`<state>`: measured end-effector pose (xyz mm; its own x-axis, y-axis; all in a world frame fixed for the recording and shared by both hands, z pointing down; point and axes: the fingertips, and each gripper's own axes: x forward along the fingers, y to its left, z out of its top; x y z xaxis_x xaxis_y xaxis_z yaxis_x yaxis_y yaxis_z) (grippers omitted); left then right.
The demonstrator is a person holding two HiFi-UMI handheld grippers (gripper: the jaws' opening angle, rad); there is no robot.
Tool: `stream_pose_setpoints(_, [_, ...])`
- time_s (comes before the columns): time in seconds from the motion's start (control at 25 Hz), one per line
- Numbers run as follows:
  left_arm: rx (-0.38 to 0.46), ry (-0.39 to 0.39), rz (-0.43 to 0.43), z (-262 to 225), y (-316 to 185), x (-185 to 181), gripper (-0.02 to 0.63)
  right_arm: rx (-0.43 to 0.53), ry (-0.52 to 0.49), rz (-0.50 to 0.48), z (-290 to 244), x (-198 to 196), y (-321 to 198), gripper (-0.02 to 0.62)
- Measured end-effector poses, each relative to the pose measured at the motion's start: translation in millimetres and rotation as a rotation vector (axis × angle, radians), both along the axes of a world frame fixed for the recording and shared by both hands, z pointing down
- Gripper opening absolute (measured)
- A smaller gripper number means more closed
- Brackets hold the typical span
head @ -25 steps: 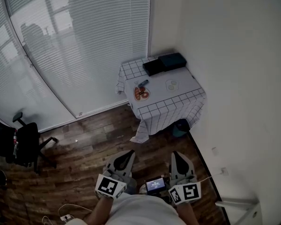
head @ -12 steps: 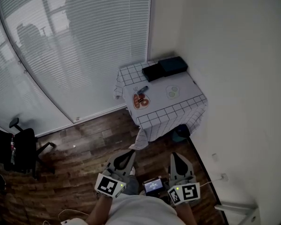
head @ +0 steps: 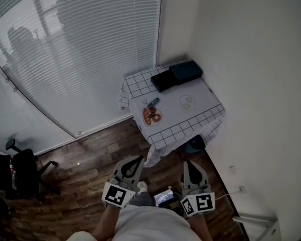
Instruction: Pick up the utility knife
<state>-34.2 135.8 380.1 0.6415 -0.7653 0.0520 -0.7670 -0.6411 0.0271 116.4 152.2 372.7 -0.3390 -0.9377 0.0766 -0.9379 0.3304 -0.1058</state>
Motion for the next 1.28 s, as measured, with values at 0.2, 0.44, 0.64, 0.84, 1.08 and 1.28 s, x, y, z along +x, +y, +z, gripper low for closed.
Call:
stream_pose_setpoints(0.2, [-0.002, -0.01, 0.001, 2, -40, -25, 0.006, -0.001, 0.01, 0.036, 6, -15, -31, 0.006])
stream_pose_setpoints(0.44, [-0.045, 0.028, -0.045, 14, -75, -49, 0.006, -0.033, -0.028, 0.058, 8, -24, -57, 0.006])
stream_pose_setpoints(0.64, [-0.045, 0.011, -0.061, 18, -97, -53, 0.006, -0.045, -0.012, 0.049, 13, -26, -83, 0.006])
stream_pose_setpoints(0.84, [-0.064, -0.007, -0.088, 25, -123, -60, 0.006, -0.037, 0.006, 0.028, 13, -31, -120, 0.006])
stream_pose_setpoints(1.08, [-0.076, -0.012, -0.131, 30, -164, -58, 0.006, -0.035, 0.071, -0.011, 24, -27, -169, 0.006])
stream_pose_setpoints(1.28, [-0.08, -0.034, -0.139, 32, -204, -48, 0.006, -0.035, 0.079, -0.031, 24, -21, -210, 0.006])
